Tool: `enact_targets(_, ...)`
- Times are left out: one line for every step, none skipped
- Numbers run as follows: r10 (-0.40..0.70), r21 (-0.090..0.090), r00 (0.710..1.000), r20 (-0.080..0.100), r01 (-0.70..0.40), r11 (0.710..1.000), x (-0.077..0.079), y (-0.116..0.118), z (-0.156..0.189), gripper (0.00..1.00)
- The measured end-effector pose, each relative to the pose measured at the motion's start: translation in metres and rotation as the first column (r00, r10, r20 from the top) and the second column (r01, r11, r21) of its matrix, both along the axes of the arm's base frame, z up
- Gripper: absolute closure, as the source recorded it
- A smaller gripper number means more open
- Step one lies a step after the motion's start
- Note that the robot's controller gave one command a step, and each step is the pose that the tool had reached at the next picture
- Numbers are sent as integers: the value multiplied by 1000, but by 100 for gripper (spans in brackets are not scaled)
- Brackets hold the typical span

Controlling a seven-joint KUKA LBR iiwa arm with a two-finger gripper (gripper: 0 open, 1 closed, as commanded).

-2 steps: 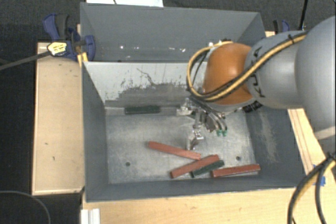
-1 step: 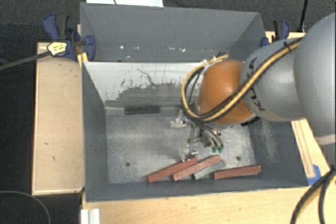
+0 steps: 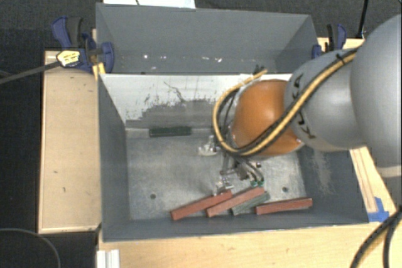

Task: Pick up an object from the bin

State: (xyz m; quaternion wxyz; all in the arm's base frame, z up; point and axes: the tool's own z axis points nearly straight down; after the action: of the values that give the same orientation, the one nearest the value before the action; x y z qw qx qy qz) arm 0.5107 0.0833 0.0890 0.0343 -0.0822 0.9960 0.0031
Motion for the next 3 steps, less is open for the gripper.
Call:
enact_targets(59,-4,998,6,-59,998,-8,-51,11,0)
enact_targets(188,-15,982,-28,-189,982,-17,-83,-7,0)
enact_targets(177,-14,984,-24,-177,984,-19,-84,-7,0)
